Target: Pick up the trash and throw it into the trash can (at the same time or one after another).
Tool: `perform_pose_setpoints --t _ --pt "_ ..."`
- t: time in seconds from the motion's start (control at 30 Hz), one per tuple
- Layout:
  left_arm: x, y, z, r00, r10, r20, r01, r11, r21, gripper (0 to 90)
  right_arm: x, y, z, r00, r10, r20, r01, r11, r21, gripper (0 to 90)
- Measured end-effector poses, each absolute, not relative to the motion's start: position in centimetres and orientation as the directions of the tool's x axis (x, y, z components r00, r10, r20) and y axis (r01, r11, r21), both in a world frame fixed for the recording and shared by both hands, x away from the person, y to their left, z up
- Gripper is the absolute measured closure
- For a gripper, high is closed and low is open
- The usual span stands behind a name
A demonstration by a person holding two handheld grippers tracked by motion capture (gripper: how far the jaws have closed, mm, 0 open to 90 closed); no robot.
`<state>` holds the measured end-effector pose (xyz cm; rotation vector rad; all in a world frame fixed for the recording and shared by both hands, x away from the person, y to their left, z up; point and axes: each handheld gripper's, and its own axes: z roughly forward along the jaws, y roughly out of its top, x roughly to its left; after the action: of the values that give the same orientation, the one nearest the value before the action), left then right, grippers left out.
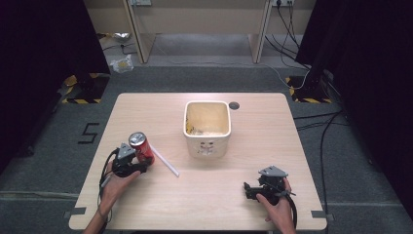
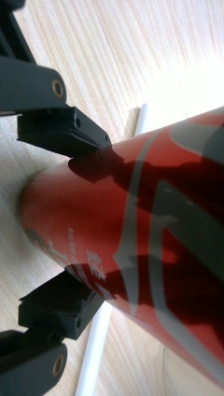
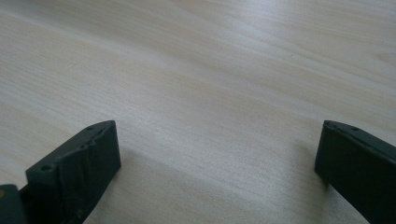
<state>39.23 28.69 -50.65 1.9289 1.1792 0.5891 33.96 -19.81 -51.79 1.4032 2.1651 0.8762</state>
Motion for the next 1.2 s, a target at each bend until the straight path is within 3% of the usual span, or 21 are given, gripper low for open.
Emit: perform_pose_setpoints --t 1.2 --pt "39.1 26.0 -44.8 0.583 0.811 -0.052 0.468 -0.283 0.837 33.7 33.9 -19.8 -51.8 -0.411 0.912 -0.006 0.652 0.298 0.697 0.4"
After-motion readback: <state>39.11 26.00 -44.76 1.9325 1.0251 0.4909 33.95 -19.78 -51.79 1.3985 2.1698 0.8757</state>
